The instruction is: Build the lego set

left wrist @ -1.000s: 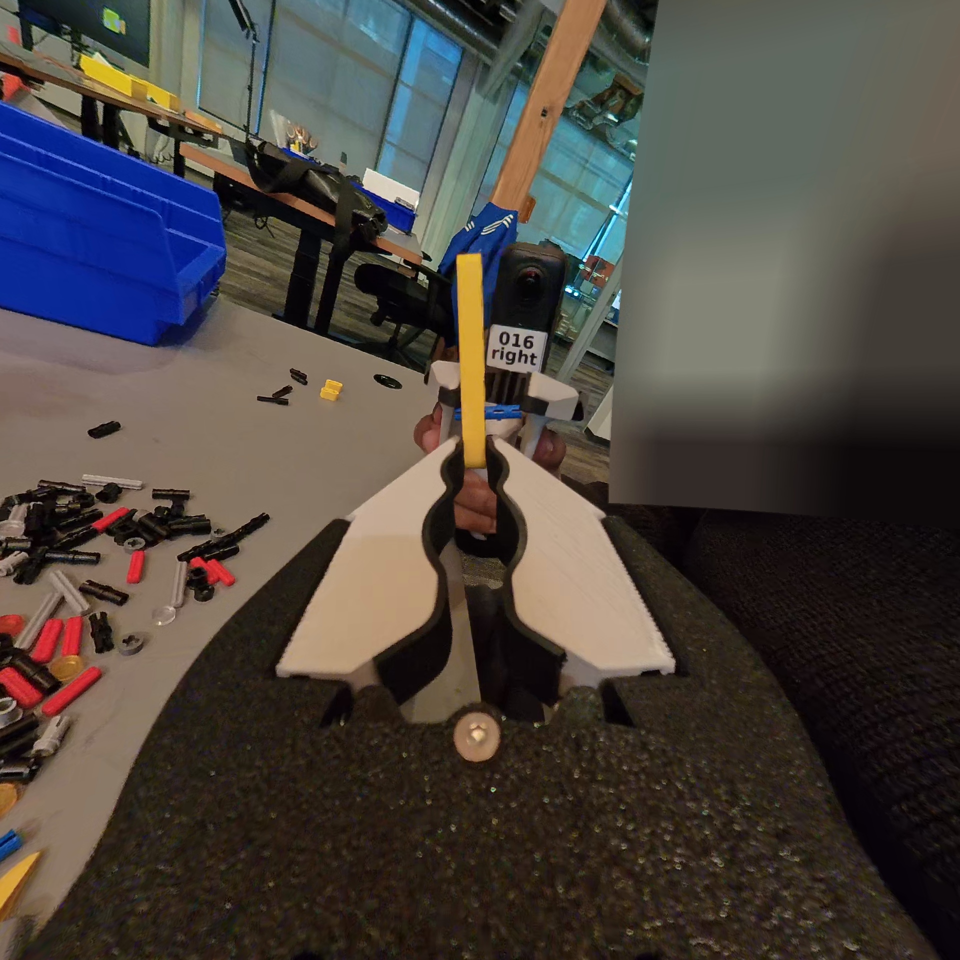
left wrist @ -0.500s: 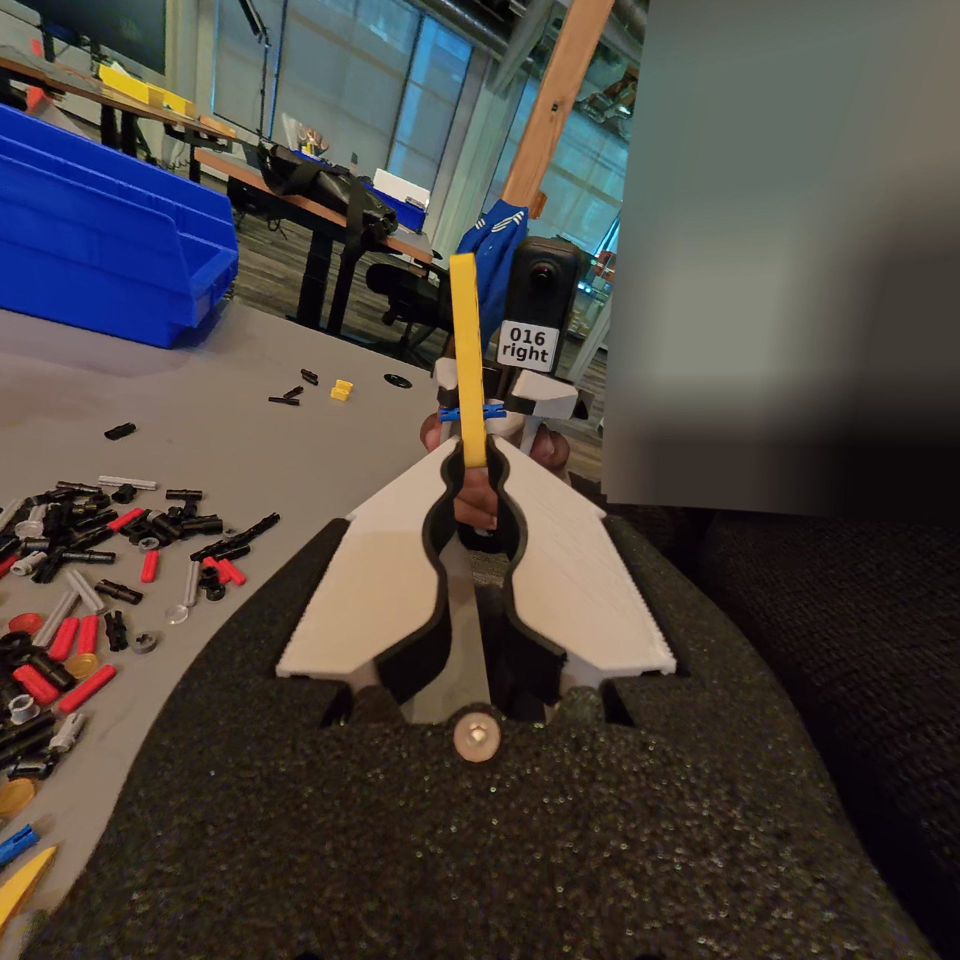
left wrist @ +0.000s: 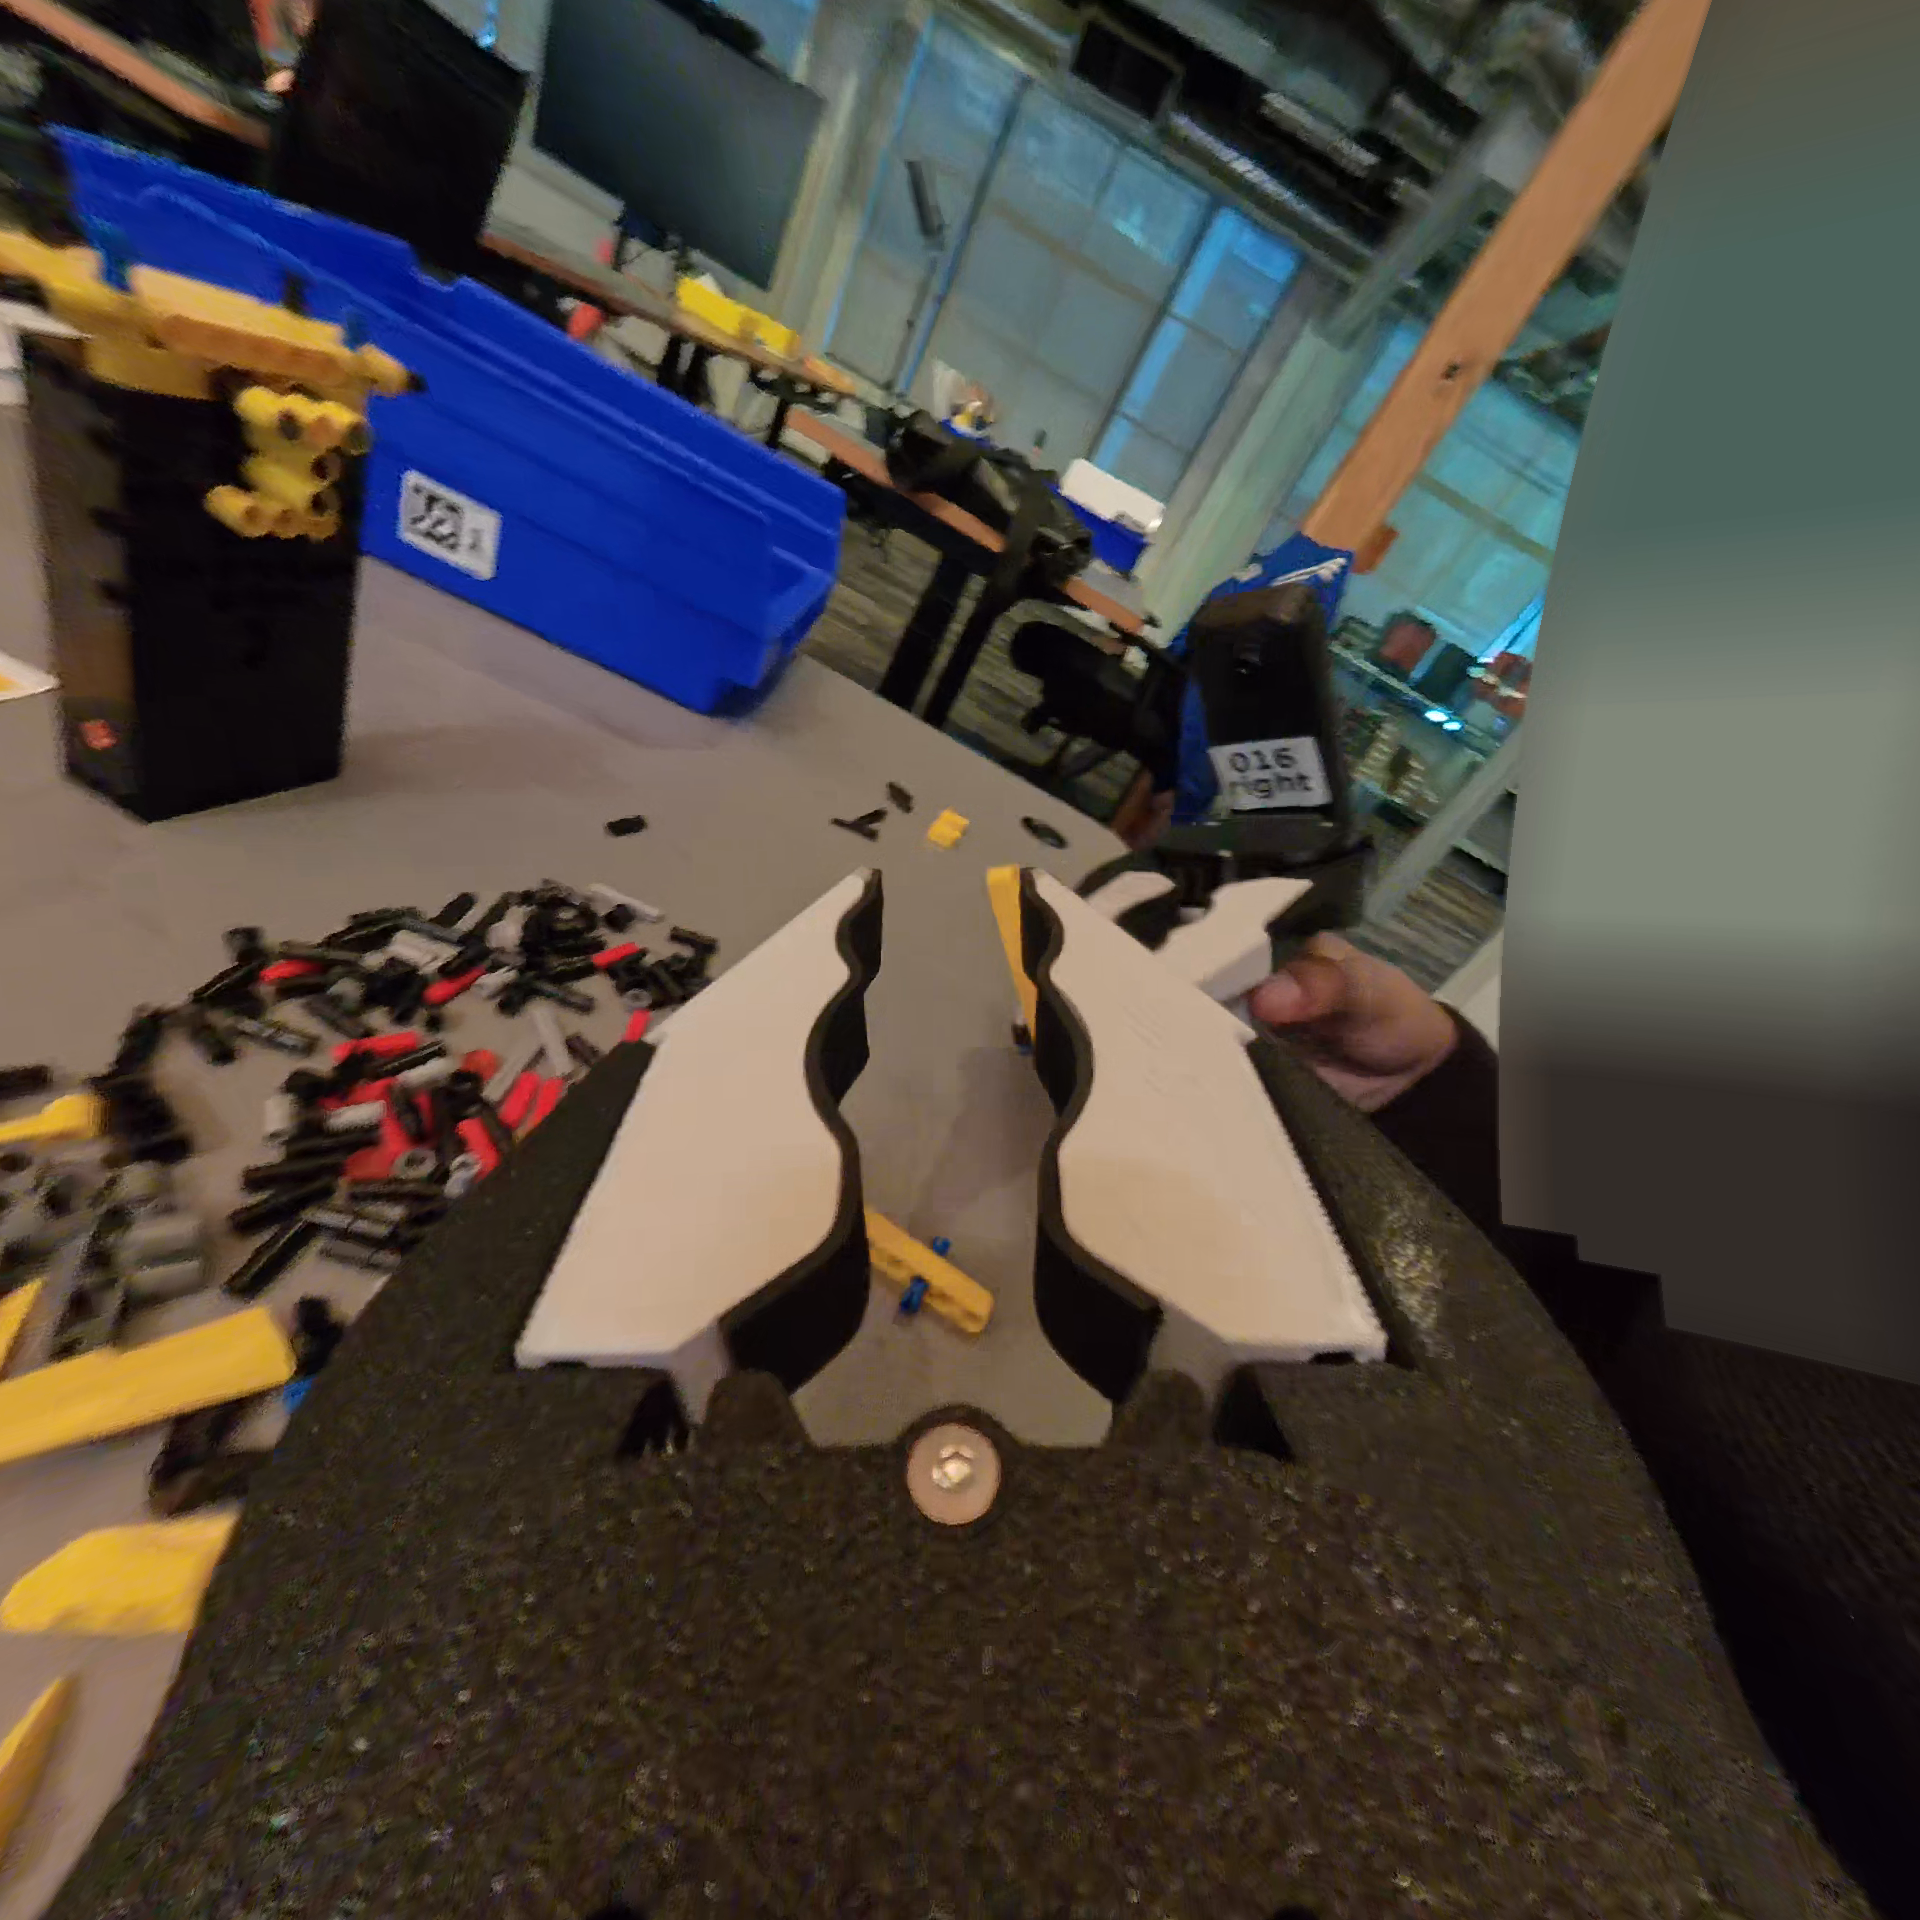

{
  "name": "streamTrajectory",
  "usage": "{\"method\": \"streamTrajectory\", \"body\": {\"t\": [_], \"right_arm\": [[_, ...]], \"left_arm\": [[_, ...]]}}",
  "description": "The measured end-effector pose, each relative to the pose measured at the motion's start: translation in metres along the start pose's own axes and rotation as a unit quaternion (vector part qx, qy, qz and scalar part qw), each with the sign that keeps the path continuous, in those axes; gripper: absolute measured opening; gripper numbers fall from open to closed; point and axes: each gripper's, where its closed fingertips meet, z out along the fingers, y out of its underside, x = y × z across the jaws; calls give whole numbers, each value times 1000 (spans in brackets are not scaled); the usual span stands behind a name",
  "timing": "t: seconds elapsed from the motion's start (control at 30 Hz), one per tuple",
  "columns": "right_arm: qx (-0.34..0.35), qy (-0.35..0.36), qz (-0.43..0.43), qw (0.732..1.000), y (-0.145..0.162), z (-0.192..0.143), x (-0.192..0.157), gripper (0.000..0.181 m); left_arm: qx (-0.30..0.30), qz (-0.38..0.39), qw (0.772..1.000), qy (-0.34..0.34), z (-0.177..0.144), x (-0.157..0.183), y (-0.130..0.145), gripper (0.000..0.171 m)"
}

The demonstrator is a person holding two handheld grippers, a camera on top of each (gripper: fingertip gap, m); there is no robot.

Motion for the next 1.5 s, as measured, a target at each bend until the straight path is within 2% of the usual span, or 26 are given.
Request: {"method": "streamTrajectory", "body": {"t": [0.13,0.23,0.37,0.47,0.63,0.9,1.03,1.3,1.5], "right_arm": [[-10,41,23,999,11,-8,8,17],[-26,72,22,997,16,-11,19,17],[-33,71,12,997,19,-3,24,17],[-31,74,5,997,23,1,27,17],[-35,76,-1,996,31,-1,28,17],[-18,75,7,997,28,-2,30,17],[-13,74,13,997,26,-2,31,17],[-41,60,43,996,32,-4,29,17],[-26,-12,75,997,28,4,10,17]], "left_arm": [[-69,2,994,-83,-10,-14,22,26],[-141,46,976,-160,-21,-18,53,26],[-207,95,955,-189,-23,-2,85,26],[-216,105,949,-203,-19,3,94,27],[-218,119,935,-253,-10,-11,99,40],[-250,143,917,-277,-10,-19,110,40],[-239,135,921,-278,-13,-22,106,40],[-196,91,952,-218,1,-12,89,40],[-154,-17,979,-130,17,-2,73,40]]}}
